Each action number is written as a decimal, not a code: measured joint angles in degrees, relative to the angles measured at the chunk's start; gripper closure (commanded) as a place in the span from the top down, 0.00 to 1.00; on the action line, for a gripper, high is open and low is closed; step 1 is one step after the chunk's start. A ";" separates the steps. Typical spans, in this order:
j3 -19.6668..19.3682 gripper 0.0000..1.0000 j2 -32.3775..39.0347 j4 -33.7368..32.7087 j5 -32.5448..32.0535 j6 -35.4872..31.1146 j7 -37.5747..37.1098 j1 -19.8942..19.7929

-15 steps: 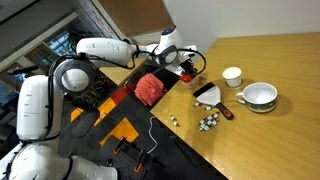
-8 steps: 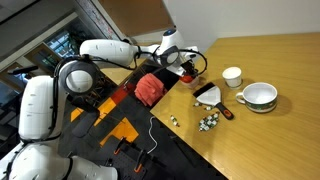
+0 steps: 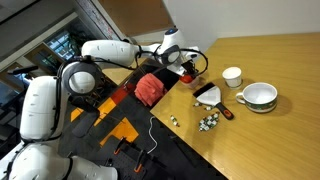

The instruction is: Take the orange lid from the clear bowl and put it on the table then pour out the contents from bowl onto the table then put the bowl on the table and put the lid on the bowl

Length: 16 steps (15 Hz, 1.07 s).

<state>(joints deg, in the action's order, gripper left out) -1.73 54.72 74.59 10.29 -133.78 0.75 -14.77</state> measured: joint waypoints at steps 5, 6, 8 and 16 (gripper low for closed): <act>-0.03 0.02 0.47 -0.77 -0.03 0.10 0.01 -0.09; -0.03 0.02 0.50 -0.86 -0.03 0.32 0.04 -0.12; -0.03 0.02 0.53 -1.02 -0.03 0.86 0.05 -0.20; -0.03 0.65 0.62 -1.81 -0.16 3.66 0.09 -0.32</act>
<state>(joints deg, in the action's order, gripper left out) -1.76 55.34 72.79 10.13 -130.12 0.84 -15.09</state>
